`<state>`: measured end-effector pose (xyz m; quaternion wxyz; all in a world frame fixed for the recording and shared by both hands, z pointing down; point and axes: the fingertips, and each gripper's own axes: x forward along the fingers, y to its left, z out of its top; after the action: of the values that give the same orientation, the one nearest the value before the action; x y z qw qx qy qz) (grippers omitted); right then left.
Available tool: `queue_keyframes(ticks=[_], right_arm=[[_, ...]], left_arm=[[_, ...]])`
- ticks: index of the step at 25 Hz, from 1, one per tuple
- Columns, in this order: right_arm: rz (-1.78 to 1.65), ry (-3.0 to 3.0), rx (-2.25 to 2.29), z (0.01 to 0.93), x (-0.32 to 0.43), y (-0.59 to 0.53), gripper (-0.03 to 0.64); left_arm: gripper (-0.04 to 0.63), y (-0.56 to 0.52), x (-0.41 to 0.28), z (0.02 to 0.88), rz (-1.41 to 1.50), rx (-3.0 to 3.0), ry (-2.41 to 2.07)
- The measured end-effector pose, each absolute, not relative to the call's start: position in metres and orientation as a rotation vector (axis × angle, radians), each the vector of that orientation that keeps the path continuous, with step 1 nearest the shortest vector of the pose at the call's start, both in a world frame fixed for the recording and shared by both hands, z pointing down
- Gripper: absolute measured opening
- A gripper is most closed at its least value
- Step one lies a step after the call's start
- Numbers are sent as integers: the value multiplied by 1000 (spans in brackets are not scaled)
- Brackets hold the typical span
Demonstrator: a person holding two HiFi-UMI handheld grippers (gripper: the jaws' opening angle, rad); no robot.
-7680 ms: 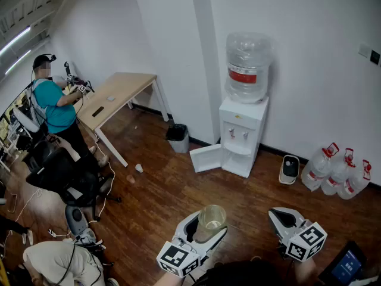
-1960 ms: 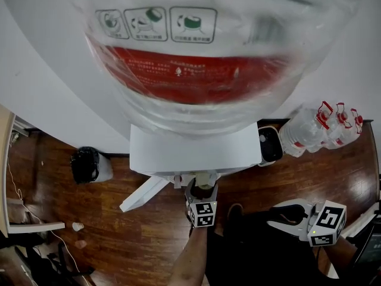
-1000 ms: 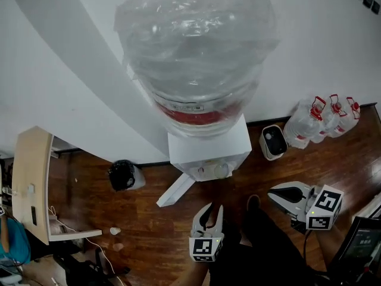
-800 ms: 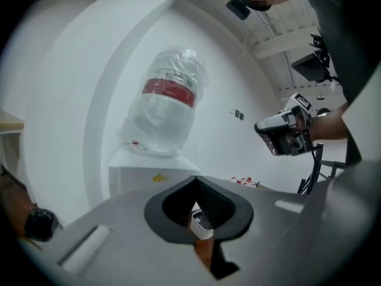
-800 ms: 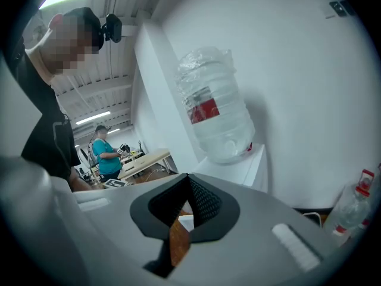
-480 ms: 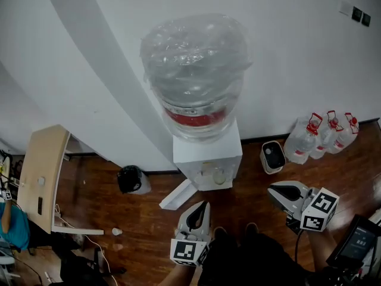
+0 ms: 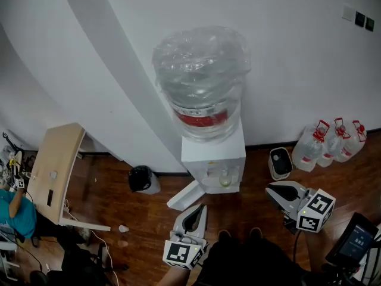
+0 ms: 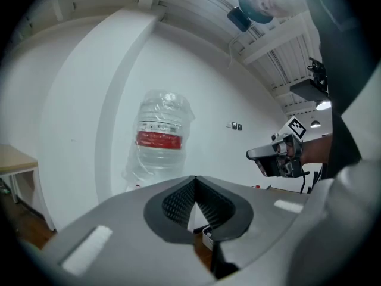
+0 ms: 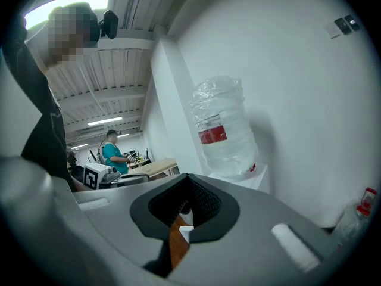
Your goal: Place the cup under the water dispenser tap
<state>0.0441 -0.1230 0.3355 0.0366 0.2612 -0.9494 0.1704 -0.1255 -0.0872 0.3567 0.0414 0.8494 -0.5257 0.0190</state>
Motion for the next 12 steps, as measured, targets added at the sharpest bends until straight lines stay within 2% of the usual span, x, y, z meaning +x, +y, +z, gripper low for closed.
queue_keyframes(ticks=[12], right_arm=[[483, -2911, 800, 334, 42, -125, 0]], left_arm=[[14, -90, -125, 359, 88, 2574, -1608]])
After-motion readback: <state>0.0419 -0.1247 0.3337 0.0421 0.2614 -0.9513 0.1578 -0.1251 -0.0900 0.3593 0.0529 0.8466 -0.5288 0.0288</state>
